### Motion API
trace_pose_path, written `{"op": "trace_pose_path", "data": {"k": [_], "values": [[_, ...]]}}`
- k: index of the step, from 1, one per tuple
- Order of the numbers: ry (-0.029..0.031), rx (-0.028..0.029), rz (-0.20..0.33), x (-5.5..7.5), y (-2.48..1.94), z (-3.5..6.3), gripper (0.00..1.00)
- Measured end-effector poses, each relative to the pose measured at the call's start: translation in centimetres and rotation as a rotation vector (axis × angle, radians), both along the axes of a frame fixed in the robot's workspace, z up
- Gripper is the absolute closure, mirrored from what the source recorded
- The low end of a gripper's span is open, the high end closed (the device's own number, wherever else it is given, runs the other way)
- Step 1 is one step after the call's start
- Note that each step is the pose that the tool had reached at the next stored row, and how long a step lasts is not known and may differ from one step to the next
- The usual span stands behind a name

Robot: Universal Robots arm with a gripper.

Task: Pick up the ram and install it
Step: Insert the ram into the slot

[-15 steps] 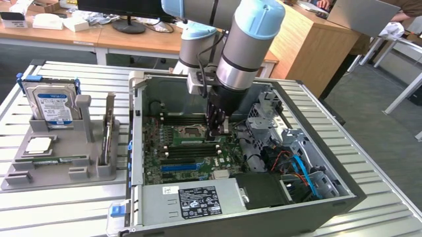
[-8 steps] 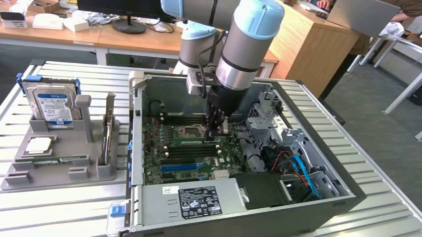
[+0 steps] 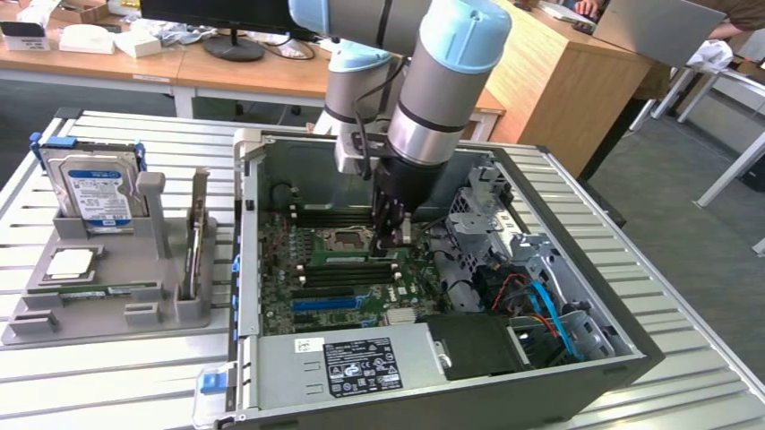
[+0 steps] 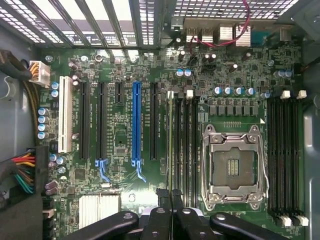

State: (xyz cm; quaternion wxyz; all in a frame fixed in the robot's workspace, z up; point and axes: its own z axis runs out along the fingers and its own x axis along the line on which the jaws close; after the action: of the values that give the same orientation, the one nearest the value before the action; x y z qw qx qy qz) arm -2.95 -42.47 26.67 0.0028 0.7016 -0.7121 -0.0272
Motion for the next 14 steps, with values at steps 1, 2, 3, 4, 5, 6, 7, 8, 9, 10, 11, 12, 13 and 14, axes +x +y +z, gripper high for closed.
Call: {"op": "trace_pose_path", "data": {"k": [1,2,3,4,5,6,7,8,9,10,11,12,13,14], "values": [[-0.0014,0.0001,0.000,-0.02,0.00,-0.10,0.89],[-0.0026,0.0001,0.000,-0.03,0.00,-0.19,0.89],[-0.0036,0.0002,0.000,-0.05,0.00,-0.27,0.89],[-0.0045,0.0001,0.000,-0.06,0.00,-0.35,0.89],[-0.0053,0.0001,0.000,-0.07,0.00,-0.42,0.89],[-0.0060,0.0001,0.000,-0.09,0.00,-0.49,0.89],[-0.0066,0.0001,0.000,-0.11,0.00,-0.54,0.89],[-0.0068,0.0000,0.000,-0.12,0.00,-0.57,0.89],[-0.0068,-0.0001,0.000,-0.12,0.00,-0.56,0.89],[-0.0068,-0.0001,0.000,-0.12,0.00,-0.57,0.89],[-0.0068,-0.0002,0.000,-0.12,0.00,-0.57,0.89],[-0.0069,0.0000,0.000,-0.12,0.00,-0.58,0.89],[-0.0072,0.0005,0.000,-0.12,0.01,-0.64,0.89],[-0.0073,0.0004,0.000,-0.12,0.01,-0.69,0.89]]}}
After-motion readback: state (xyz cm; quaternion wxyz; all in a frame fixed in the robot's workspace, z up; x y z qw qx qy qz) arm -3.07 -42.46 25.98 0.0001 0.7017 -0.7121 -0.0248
